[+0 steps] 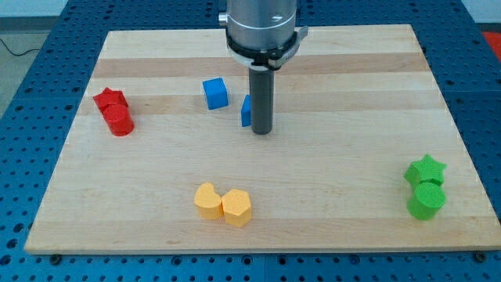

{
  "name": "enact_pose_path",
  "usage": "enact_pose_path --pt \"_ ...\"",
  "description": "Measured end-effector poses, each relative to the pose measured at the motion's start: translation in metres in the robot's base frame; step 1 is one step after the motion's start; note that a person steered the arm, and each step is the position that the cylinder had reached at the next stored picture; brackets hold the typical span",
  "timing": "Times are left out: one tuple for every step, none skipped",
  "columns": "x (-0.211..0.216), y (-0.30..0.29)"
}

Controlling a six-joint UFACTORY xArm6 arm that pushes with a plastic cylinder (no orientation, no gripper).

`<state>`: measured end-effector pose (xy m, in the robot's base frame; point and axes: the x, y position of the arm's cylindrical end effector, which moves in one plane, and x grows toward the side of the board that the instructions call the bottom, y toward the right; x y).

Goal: Keep blue blocks at center of the board

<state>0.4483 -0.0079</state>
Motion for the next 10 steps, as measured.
enact_pose_path --pt "0.008 -0.053" --pt "-0.002 -0.096" --pt "-0.041 -0.105" --pt "-0.088 -0.105" --pt "-0.103 -0.105" --pt "-0.101 -0.086" --pt "-0.081 -0.063" --pt "-0.065 -0.049" --pt "-0.065 -0.052" --pt "-0.061 -0.08"
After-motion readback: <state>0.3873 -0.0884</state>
